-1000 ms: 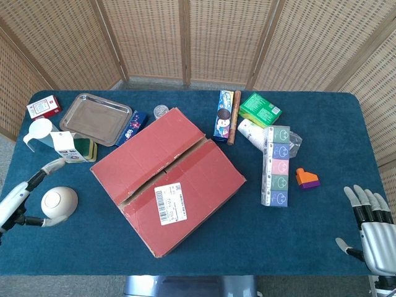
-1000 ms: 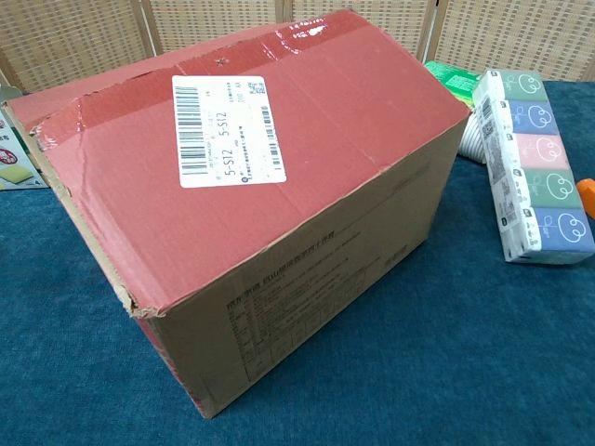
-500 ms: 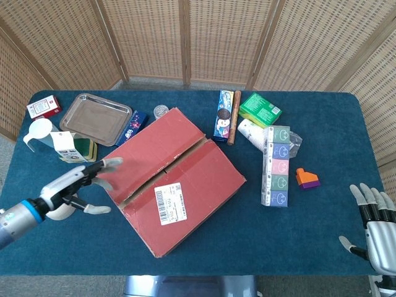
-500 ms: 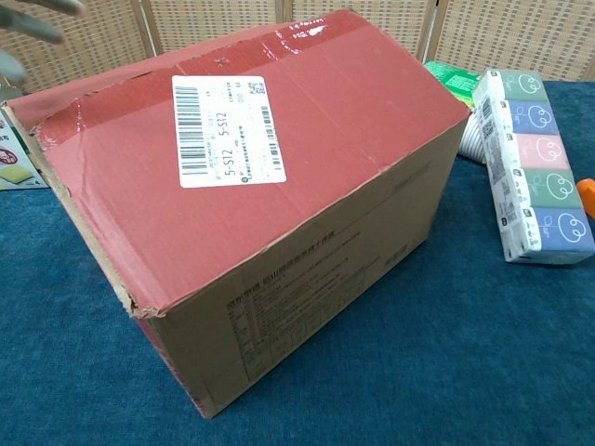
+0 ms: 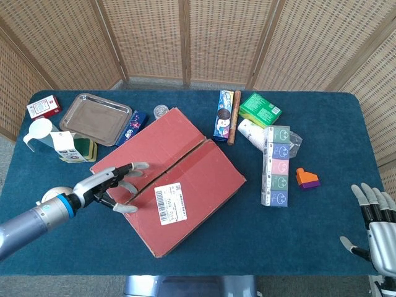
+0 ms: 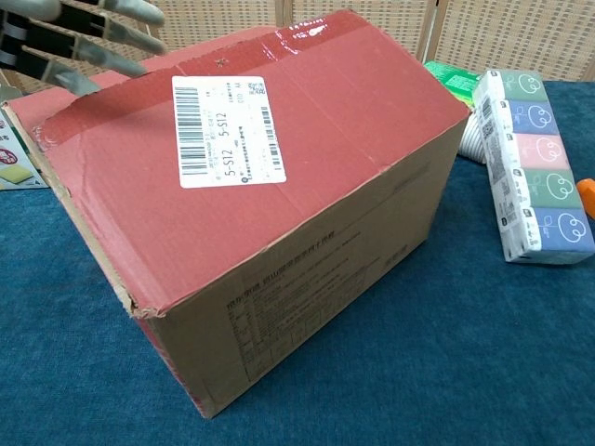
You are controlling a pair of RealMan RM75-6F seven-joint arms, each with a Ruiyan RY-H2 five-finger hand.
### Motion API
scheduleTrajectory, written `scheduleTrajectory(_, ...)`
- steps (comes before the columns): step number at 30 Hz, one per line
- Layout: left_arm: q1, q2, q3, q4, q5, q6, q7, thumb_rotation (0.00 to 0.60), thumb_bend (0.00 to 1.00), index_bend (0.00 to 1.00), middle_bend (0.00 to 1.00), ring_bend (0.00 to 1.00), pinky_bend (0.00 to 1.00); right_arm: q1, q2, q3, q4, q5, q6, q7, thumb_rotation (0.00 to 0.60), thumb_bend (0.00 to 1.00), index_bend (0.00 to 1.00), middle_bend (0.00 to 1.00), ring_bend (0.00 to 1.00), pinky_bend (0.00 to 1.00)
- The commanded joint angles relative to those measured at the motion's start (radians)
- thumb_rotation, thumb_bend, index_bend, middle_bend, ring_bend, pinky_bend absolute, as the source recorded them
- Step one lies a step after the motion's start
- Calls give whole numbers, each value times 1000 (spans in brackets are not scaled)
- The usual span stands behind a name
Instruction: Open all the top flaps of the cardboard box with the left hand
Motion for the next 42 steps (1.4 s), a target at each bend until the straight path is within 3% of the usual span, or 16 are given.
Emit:
scheduleTrajectory(1,-12,-34,-11,-11,-42,-19,35,600,0,113,0,117,282,0,1,0,0,0,0,1,600,0,0,0,0,0)
scheduleTrajectory(13,-18,-79,-68,-67,-151,3,129,600,0,111,0,117,278,1,1,-1,0,0,-3,0,600,0,0,0,0,0)
scheduleTrajectory(32,4,-118,-192,-142,-202,100,108,600,0,119,0,124,287,0,4,-4,-2,-5,-3,2,600,0,0,0,0,0)
scheduleTrajectory(42,-71,-212,-243,-149,-293,52,165,600,0,122,0,124,288,3,14,-4,-4,9,-16,21,600,0,0,0,0,0)
